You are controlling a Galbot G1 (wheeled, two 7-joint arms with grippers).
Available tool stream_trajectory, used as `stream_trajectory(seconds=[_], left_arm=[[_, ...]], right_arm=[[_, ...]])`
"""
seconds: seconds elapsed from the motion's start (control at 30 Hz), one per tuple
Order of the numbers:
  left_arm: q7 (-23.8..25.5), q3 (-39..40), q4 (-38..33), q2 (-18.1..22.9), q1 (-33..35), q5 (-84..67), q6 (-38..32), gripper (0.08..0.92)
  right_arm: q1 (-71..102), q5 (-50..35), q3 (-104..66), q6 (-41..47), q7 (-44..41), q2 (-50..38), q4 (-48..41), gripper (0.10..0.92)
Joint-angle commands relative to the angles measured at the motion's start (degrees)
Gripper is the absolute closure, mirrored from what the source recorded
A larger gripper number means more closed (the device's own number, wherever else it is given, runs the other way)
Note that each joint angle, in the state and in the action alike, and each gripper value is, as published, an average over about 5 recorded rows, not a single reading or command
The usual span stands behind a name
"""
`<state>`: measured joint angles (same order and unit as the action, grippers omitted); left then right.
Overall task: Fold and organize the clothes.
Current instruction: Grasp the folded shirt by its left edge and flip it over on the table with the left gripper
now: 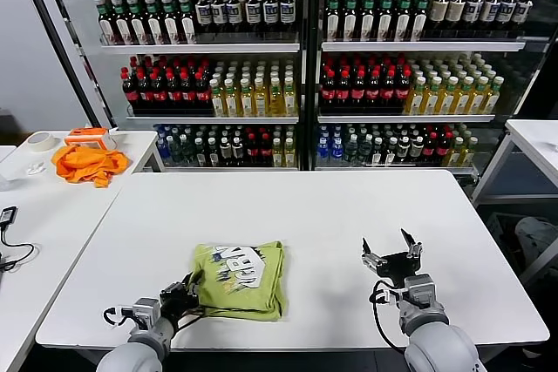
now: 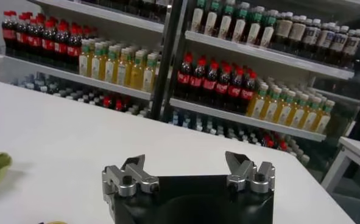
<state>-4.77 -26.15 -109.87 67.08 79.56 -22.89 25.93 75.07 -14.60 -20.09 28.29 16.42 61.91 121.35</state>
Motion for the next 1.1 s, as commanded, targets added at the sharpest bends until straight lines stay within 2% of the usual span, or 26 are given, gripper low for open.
stream_trajectory(seconds=[0.03,0.2,0.4,0.5,0.63,0.83,0.97,1.1], left_arm=[[-2.27,-5.77,-2.87,-3.97,-0.67,4.19,0.66,0.872],[-2.82,-16.22,-6.16,-8.48,2.88,6.96,3.53,0.892],[1.27,-34.90,-7.24,-14.09,8.07,8.62,6.32,0.892],[2.45,-38.47,-7.18,-15.87,8.54,7.75,6.16,0.892],[2.43,-32.45,-11.20,-14.73,6.97,6.12,5.56,0.892],[3.18,-10.81,-19.18,-7.68,3.21,10.60,4.89,0.892],[2.88,3.61,-23.21,-2.62,3.22,9.57,2.50,0.892],[3.57,12.44,-22.12,1.20,1.45,11.43,-0.26,0.892]], right_arm=[[-1.10,-0.66,-0.01,0.22,-0.04,0.00,0.26,0.203],[-1.42,-0.63,0.32,0.23,-0.06,0.19,-0.02,0.203],[-2.17,-0.63,0.78,0.20,-0.12,0.47,-0.43,0.203],[-2.48,-0.63,1.13,0.22,-0.14,0.56,-0.50,0.203],[-2.61,-0.61,1.32,0.49,-0.12,0.35,-0.19,0.203],[-2.33,-0.66,0.57,0.98,-0.03,-0.28,0.48,0.203],[-2.17,-0.59,0.46,1.00,0.07,-0.05,0.45,0.203],[-2.19,-0.52,0.63,1.17,0.14,0.09,0.68,0.203]])
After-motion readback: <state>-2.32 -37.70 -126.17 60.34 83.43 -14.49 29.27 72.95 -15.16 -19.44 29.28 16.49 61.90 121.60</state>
